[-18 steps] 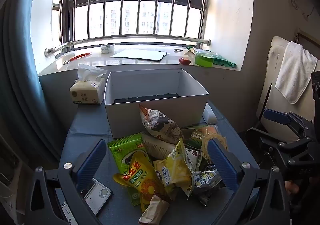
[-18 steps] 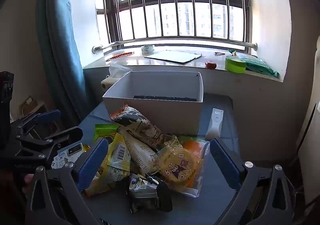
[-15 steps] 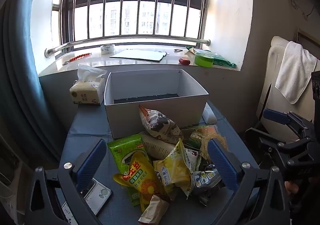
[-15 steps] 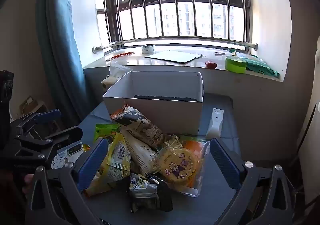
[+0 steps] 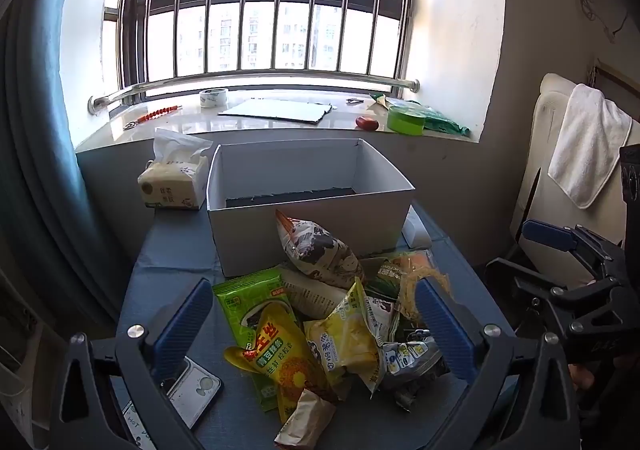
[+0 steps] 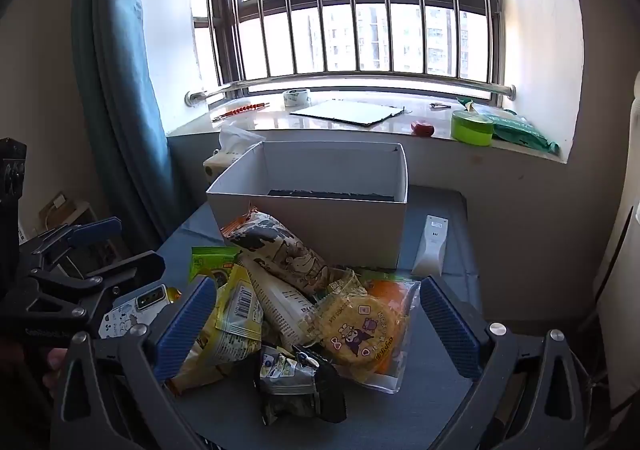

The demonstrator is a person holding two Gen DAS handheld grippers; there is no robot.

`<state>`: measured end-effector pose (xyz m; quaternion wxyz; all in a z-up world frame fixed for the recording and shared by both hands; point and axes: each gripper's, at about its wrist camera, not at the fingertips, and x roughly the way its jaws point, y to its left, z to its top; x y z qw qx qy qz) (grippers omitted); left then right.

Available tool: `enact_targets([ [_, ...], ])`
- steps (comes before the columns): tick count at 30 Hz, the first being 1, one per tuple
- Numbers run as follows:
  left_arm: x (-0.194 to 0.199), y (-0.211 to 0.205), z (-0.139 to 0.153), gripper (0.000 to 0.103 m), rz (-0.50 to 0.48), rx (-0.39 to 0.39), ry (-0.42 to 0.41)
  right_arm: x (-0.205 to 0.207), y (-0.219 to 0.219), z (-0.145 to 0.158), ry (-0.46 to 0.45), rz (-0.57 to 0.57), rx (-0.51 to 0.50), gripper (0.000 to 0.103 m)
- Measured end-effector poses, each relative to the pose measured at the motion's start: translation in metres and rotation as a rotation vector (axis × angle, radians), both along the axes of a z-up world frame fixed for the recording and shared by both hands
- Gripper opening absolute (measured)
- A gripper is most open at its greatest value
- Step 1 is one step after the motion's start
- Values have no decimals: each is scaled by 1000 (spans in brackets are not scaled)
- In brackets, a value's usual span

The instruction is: Organize snacks

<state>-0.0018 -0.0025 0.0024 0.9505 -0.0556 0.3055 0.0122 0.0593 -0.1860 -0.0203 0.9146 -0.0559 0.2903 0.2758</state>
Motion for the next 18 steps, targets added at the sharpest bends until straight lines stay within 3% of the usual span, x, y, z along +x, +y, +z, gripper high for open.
enact_targets([
  [18,0,3,-3,103,2,-14,12,0,-1,-3,8,0,-1,103],
])
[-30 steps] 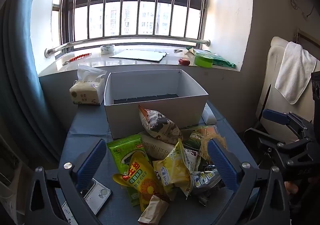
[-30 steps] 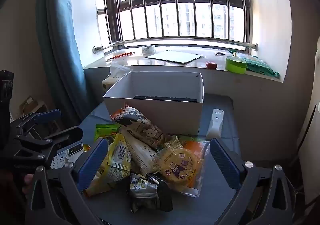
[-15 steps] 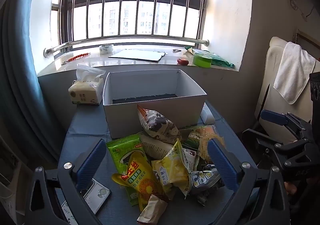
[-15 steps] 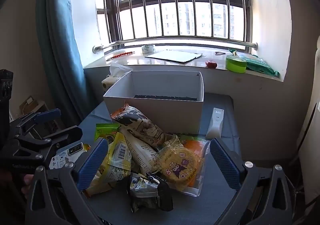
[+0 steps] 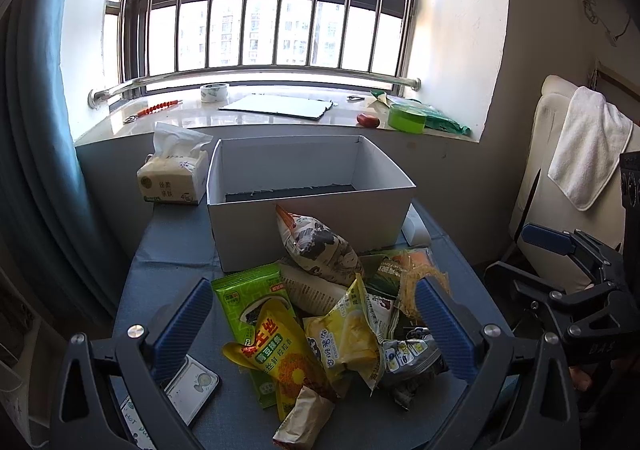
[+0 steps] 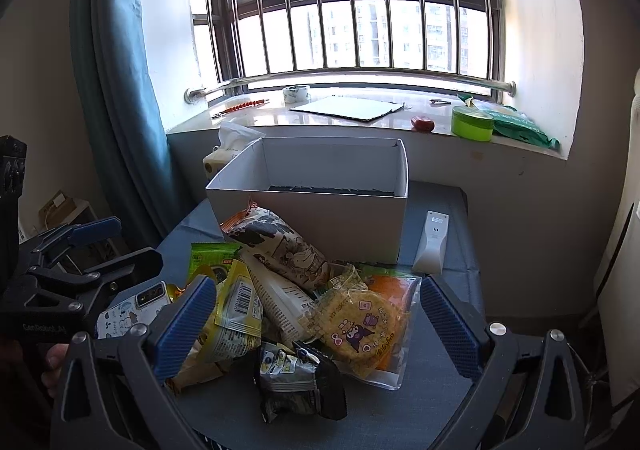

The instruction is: Organize snacks

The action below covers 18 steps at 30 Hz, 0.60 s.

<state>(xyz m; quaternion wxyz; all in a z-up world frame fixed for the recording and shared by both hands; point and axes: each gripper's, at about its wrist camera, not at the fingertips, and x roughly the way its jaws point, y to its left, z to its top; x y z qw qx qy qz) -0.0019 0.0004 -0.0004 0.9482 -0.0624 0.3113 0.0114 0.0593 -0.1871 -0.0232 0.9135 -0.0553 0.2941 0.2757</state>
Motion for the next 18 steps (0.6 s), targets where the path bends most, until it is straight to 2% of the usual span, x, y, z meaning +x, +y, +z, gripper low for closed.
enact_targets([
  [18,0,-1,0,103,-9,2,3,0,1,-2,3,4,3,103],
])
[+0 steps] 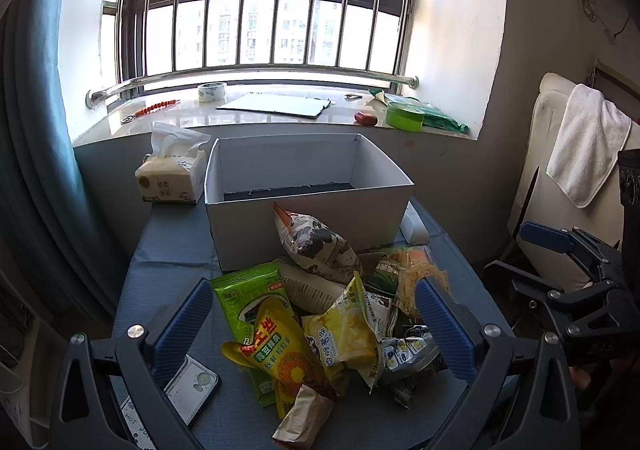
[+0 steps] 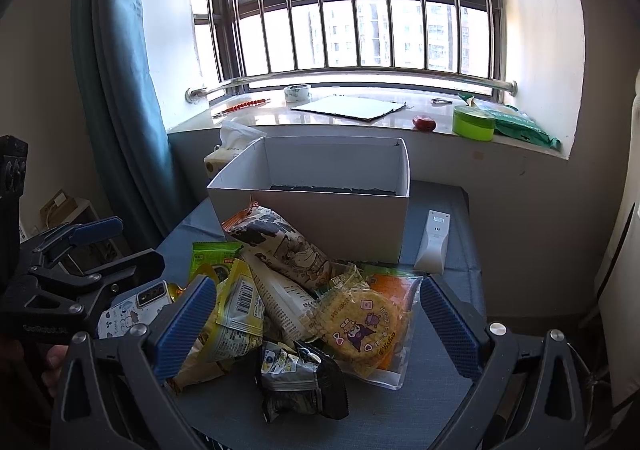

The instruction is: Organize snacks

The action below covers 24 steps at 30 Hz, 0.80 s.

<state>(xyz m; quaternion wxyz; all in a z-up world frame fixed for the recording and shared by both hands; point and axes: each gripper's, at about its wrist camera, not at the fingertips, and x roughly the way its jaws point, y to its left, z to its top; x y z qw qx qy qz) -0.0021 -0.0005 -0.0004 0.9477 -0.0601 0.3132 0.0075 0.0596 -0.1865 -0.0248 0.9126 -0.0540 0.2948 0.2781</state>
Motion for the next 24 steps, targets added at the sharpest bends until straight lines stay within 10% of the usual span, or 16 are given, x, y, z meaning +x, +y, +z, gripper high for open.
enact_targets([
  [24,0,2,1,103,-1,5,-4,0,0,1,-4,4,-5,103],
])
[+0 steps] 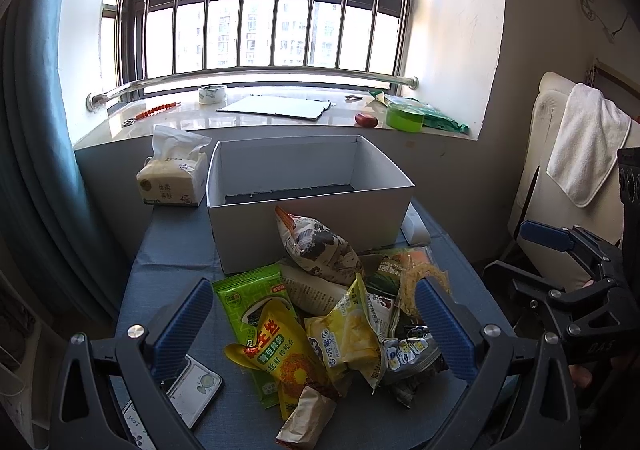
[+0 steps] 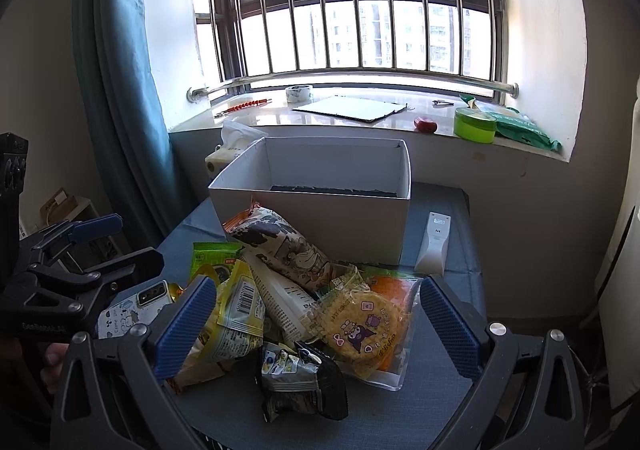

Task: Organize snacks
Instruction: 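Grasp the white printed bag with the right tool while the left grasps the yellow chip bag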

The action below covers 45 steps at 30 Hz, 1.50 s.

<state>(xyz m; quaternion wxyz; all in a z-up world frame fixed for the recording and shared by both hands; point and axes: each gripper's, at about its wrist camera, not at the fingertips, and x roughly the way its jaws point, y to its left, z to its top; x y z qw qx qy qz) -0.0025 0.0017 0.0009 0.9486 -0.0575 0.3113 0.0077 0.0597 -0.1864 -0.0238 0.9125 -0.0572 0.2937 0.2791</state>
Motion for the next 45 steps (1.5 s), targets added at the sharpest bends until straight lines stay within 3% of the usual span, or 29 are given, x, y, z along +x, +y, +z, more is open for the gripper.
enact_targets([
  [11,-3,3,0,103,-9,-6,-15,4,1,-4,10,7,10,103],
  [17,-13,11,-7,103,-7,-15,-65,21,7,-16,52,61,20,103],
  [23,-20,23,-23,103,-17,-88,-45,59,48,-40,74,183,-64,103],
  [26,-23,24,-29,103,-19,-78,-15,83,80,-58,95,226,-169,103],
  [32,-28,29,-37,103,-31,-86,12,125,128,-77,167,290,-223,103],
  [33,-28,30,-39,103,-30,-86,19,131,135,-82,180,289,-251,100],
  [35,-26,31,-45,103,-32,-89,40,138,146,-93,233,326,-279,73],
  [36,-24,31,-47,103,-35,-94,50,139,149,-98,254,343,-283,68],
  [41,-13,24,-61,103,-83,-82,94,123,138,-84,177,345,-227,51],
  [45,6,12,-70,103,-123,-33,130,117,103,-54,143,301,-111,43],
])
